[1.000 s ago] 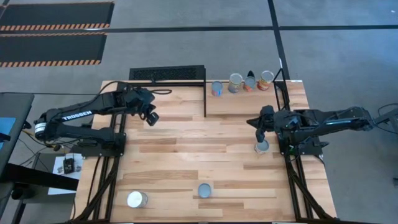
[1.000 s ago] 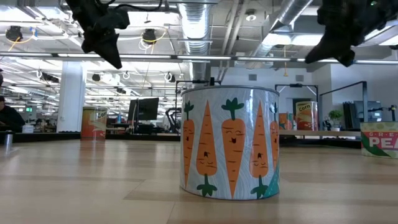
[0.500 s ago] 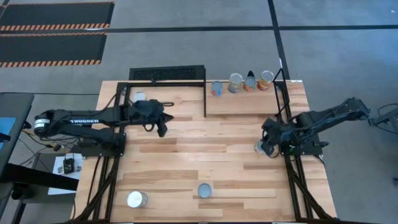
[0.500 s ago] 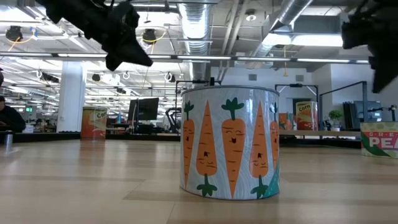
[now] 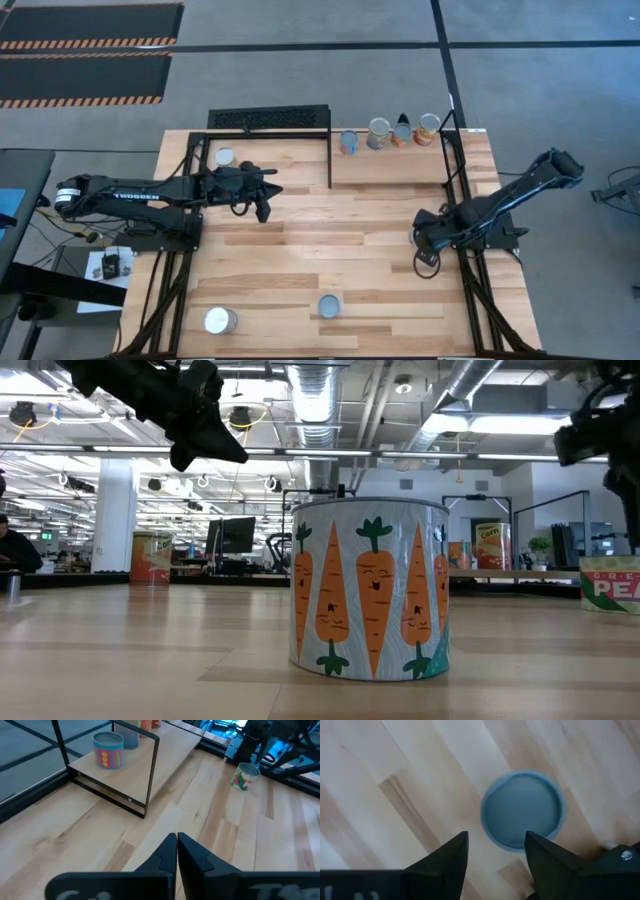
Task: Pick and place cans onto a shelf
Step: Put the canned peas on the shelf
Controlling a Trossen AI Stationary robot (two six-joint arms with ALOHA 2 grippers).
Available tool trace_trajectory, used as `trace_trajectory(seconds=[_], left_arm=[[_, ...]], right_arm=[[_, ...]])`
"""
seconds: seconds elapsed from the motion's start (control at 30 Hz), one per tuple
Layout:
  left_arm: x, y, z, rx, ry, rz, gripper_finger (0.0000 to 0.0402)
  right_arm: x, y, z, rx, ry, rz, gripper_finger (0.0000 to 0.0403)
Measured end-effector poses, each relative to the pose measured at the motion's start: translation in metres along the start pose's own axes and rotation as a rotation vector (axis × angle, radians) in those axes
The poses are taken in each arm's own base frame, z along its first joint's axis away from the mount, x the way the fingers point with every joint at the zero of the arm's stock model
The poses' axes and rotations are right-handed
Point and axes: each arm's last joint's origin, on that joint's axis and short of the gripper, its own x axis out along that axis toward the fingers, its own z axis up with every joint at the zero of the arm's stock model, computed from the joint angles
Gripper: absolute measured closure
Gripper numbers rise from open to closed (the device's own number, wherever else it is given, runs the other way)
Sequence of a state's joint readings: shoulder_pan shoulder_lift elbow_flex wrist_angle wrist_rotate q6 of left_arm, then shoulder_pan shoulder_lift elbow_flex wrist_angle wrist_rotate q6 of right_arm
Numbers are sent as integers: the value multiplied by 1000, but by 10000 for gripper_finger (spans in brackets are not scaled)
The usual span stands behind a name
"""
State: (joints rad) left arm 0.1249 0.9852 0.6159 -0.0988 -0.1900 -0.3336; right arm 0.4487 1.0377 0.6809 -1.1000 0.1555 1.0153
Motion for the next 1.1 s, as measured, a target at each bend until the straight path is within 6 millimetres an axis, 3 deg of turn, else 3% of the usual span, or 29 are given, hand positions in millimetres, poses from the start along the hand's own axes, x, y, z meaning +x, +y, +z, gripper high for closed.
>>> trace_trajectory(seconds=[0.2, 0.37, 0.73, 0.9, 1.1], left_arm=[[0, 0, 0, -1, 0, 1, 401], [0, 0, 0, -2, -1, 1, 401], [0, 1, 0, -4, -7, 18, 401], [0, -1, 0, 0, -5, 11, 401], [0, -1, 0, 0, -5, 10, 401]], right_arm=[[24, 3, -4, -15, 36, -38, 196], [30, 5, -4, -18, 42, -38, 221], [30, 3, -2, -25, 52, -33, 375], [11, 4, 11, -16, 27, 58, 393], [-29, -1, 54, -14, -139, 127, 396]])
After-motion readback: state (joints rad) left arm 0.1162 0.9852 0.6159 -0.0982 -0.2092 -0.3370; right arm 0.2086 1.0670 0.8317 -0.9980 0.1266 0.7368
